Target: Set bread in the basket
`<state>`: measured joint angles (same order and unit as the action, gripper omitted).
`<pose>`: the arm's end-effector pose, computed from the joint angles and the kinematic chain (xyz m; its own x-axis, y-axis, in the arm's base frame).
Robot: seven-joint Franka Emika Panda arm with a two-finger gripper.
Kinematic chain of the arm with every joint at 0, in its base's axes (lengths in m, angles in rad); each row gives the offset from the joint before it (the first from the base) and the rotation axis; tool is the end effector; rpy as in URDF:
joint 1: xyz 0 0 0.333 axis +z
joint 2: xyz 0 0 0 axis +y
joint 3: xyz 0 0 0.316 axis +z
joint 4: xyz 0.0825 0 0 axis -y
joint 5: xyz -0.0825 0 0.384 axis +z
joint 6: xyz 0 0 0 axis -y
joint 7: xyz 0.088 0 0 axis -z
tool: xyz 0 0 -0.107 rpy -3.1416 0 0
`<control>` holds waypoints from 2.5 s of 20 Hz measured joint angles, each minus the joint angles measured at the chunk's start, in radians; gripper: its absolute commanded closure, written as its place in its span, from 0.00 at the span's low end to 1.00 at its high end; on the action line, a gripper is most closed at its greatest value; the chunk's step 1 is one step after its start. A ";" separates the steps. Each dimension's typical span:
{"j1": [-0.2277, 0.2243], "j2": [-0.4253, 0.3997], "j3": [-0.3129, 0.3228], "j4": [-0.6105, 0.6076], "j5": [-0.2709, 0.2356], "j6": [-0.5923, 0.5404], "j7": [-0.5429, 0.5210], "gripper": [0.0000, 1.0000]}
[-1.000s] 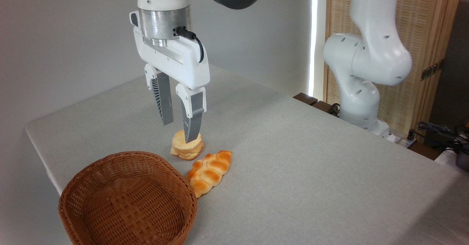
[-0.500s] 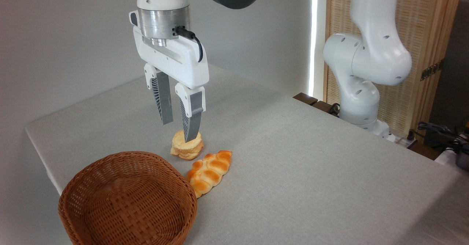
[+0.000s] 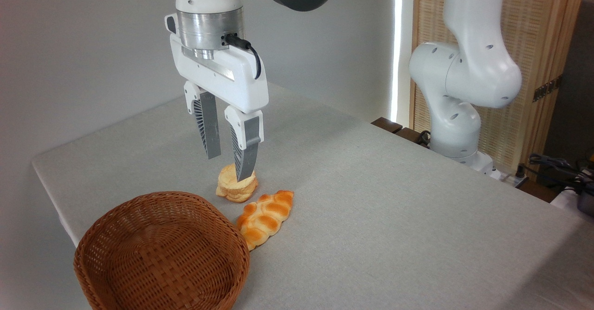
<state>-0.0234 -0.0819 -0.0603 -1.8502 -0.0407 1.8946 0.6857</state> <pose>0.5477 -0.0500 0.5651 0.7182 -0.6856 0.1194 -0.6850 -0.7267 -0.0525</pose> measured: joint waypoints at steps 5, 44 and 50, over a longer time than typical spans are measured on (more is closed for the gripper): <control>0.000 -0.005 -0.009 0.001 0.000 -0.001 0.000 0.00; -0.196 0.109 -0.025 -0.176 -0.071 0.088 0.000 0.00; -0.196 0.114 -0.025 -0.176 -0.071 0.088 0.000 0.01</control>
<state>-0.2198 0.0320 -0.0853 -2.0263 -0.1120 1.9827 0.6854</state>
